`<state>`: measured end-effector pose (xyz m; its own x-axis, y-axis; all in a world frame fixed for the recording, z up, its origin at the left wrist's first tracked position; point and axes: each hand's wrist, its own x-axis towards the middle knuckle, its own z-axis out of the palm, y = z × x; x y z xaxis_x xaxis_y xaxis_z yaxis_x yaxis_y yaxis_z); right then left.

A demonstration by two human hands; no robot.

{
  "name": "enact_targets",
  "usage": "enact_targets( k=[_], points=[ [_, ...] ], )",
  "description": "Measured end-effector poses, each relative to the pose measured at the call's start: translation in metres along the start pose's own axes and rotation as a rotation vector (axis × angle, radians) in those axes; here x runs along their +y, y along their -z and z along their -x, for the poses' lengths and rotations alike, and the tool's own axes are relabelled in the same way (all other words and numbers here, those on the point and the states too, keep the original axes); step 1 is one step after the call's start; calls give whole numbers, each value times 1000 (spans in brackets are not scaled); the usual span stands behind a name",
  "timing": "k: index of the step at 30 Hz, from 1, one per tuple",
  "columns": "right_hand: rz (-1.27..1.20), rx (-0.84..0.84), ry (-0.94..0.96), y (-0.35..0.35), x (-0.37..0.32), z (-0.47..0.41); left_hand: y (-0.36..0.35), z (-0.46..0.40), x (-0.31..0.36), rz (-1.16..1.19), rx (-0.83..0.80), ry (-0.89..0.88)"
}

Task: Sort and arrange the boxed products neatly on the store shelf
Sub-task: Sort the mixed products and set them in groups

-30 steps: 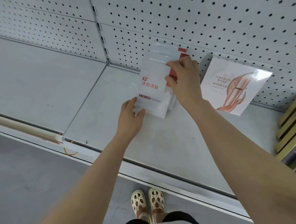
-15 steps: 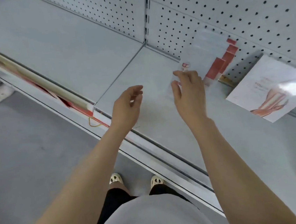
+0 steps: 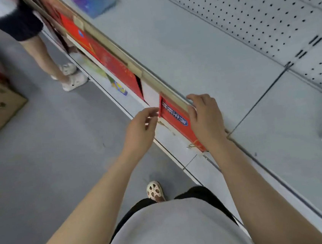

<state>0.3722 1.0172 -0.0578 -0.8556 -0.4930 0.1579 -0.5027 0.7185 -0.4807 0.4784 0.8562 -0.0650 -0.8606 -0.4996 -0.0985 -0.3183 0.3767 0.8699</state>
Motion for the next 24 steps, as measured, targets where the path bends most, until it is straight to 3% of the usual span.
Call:
enact_targets(
  k=[12, 24],
  points=[
    [15, -61, 121, -88, -114, -162, 144, -150, -81, -85, 103, 39],
    [47, -1, 41, -139, -173, -412, 267, -399, -72, -249, 120, -116]
  ],
)
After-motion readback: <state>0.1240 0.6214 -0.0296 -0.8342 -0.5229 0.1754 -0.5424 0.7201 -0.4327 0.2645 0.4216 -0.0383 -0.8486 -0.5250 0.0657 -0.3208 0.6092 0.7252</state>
